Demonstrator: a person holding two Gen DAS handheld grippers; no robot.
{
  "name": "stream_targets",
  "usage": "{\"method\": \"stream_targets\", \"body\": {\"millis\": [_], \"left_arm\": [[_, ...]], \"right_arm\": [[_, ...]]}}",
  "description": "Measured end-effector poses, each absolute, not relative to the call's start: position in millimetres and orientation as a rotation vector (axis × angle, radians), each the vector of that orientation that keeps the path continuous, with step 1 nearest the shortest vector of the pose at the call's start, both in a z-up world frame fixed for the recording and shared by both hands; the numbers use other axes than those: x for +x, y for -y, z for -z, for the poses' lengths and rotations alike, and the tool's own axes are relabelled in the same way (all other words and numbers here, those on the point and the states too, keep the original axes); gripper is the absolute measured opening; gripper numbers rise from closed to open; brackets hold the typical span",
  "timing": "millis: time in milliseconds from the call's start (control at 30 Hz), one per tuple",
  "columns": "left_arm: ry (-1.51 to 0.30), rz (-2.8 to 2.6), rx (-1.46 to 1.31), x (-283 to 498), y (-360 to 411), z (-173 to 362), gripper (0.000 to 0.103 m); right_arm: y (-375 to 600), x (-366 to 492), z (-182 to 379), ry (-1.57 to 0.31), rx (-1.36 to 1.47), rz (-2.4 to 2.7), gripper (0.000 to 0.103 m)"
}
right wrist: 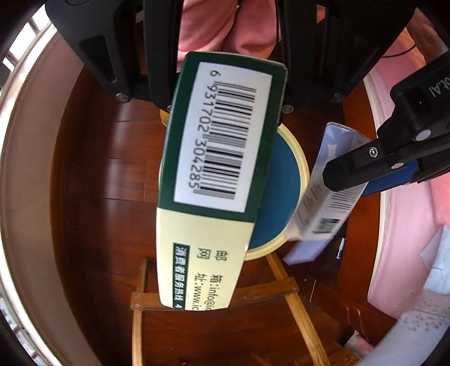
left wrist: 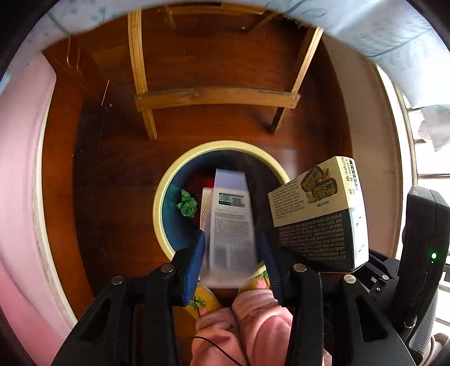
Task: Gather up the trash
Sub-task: 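Carry both boxes over the bin and open both grippers, then raise both tools from the bin back over the table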
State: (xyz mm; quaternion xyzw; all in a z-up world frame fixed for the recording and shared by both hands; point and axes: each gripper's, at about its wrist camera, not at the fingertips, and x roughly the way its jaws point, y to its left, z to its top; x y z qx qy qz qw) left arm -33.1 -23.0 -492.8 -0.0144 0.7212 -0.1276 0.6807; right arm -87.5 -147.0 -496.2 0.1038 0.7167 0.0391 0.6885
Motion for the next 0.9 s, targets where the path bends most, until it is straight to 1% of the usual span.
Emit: {"method": "stream_targets", "body": {"millis": [67,100,133,167,200,333,500,667,900], "left_arm": [[-1.640,0.271,-0.035,-33.3,20.6,507.0,0.066],[-1.647,0.261,-0.038,-33.1,18.2,512.7,0.071],[-1.652,0.251,-0.042,-33.9,15.6,517.0,0.076],[-1.653,0.240,-0.047,-34.5,12.2,518.9,0.076],[-1.654,0.224,-0.049,-35.1,8.6,519.6,0.076],[-1.631,0.177,-0.048,-35.5,-3.6,512.1,0.076],[-1.574,0.166,-0.041,-33.7,-12.0,476.6,0.076],[-1.525,0.162,-0.025,-38.7,-14.9,415.1,0.076],[-1.448,0.170,-0.022,-48.8,-20.2,310.3,0.076]], "right_arm": [[142.3,-84.0,507.9,-1.631,0.236,-0.102,0.030],[144.5,-81.2,511.2,-1.638,0.240,-0.105,0.032],[144.5,-83.0,513.7,-1.639,0.243,-0.105,0.040],[147.6,-81.6,514.0,-1.636,0.243,-0.103,0.050],[147.2,-83.0,513.0,-1.631,0.240,-0.097,0.052],[152.7,-80.0,507.8,-1.624,0.261,-0.090,0.052],[168.1,-75.8,484.3,-1.585,0.265,-0.082,0.052],[169.2,-70.4,437.7,-1.548,0.284,-0.079,0.052],[165.4,-75.5,340.0,-1.443,0.294,-0.078,0.052]]}}
